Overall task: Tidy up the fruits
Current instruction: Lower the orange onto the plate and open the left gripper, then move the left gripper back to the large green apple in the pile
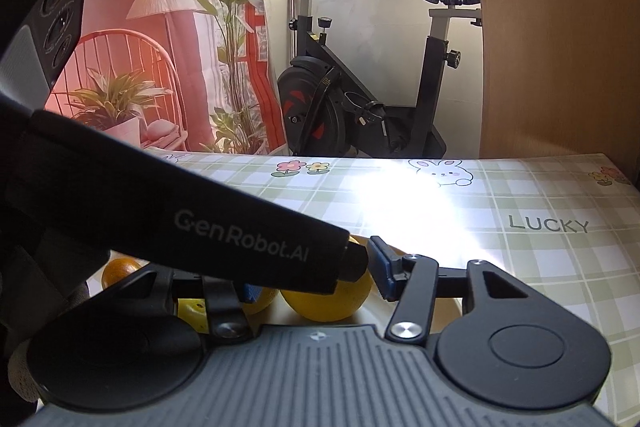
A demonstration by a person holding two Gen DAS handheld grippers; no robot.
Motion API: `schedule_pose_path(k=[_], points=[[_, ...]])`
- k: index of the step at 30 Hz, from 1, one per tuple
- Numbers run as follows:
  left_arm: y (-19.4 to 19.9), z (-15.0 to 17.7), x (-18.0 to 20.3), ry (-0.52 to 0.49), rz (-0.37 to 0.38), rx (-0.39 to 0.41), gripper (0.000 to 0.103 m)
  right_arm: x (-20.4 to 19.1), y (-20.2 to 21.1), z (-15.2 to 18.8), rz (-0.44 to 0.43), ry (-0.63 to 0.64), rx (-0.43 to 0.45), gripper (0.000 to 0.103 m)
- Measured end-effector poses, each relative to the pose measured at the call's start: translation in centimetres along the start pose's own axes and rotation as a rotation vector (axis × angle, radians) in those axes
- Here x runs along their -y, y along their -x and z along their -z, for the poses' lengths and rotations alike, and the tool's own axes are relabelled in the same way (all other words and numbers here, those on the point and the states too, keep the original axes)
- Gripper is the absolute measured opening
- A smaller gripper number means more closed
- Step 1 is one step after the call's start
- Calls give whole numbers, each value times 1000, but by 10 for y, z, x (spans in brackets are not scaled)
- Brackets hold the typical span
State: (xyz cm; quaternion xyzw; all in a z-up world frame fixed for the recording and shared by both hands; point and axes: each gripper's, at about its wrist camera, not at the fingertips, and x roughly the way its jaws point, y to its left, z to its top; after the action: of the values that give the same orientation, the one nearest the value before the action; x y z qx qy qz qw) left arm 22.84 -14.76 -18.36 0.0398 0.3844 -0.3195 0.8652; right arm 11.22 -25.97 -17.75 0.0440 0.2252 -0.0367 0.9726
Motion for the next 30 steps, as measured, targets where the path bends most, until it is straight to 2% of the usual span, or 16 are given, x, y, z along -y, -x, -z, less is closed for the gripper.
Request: schedule_pose_path(k=[4,10,12,13,26,30], points=[[0,-4,-6,31,13,11,54,1,-9,-3,4,9,-15,55],[20,-5,-18,52,18,56,55,-2,-13,-10,21,19,-42,56],[29,-4,-22,56,19,75,55,-3,-11,-9,23,12,-49,60],[34,-3,-24,57,15,83,55,-2,-9,-9,24,7,-49,63],[107,24,-67,82,-70,152,55,-19,33,1,38,-30,-17,64],[128,36,-87,101,-99,164,55,-32,46,4,15,-48,0,64]])
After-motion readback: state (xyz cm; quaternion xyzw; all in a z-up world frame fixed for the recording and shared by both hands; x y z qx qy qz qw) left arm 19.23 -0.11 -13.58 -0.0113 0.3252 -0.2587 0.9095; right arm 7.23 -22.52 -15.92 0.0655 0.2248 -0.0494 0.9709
